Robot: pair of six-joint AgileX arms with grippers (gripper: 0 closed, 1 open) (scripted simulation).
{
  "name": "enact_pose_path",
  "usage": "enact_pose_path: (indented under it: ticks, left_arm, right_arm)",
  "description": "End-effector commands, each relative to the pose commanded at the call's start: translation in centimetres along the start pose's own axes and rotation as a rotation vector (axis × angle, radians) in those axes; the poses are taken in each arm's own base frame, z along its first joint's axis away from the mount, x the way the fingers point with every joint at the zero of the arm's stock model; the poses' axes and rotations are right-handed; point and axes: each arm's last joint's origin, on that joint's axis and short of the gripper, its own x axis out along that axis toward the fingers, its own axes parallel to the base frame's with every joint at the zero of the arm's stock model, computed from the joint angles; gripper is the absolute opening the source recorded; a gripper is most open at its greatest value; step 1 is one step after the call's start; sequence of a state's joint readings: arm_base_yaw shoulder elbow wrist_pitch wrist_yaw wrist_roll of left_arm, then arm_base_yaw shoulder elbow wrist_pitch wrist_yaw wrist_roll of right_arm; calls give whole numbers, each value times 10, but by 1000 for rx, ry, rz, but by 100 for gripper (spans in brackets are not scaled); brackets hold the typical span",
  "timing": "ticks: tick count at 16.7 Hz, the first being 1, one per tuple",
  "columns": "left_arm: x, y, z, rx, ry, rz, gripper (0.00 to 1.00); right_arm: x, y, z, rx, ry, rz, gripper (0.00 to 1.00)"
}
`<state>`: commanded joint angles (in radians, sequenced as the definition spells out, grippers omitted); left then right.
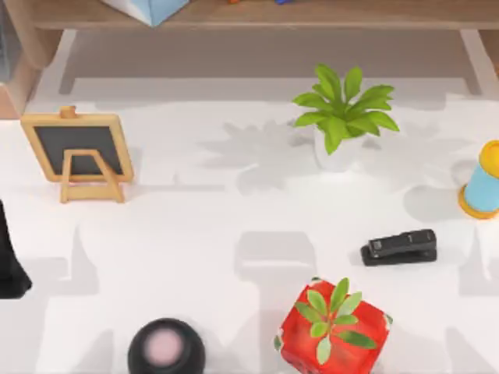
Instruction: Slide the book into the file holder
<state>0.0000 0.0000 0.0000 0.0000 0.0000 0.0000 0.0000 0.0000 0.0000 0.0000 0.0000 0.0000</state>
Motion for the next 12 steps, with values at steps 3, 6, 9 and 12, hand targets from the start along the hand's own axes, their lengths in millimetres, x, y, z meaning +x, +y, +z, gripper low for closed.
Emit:
enact_pose_path:
  ticks: [3, 6, 9, 12]
  left_arm:
    - [0, 0, 3, 0, 0, -2, 100]
    - [1, -3, 27, -2, 3, -11, 100]
    - [10, -8, 74, -1, 11, -18, 100]
    - [34, -18, 140, 1, 14, -21, 100]
  right_arm:
    - [0, 0, 0, 0, 0, 0, 100]
    - [0, 0, 0, 0, 0, 0, 100]
    - [0, 0, 0, 0, 0, 0, 100]
    - [0, 0, 0, 0, 0, 0, 100]
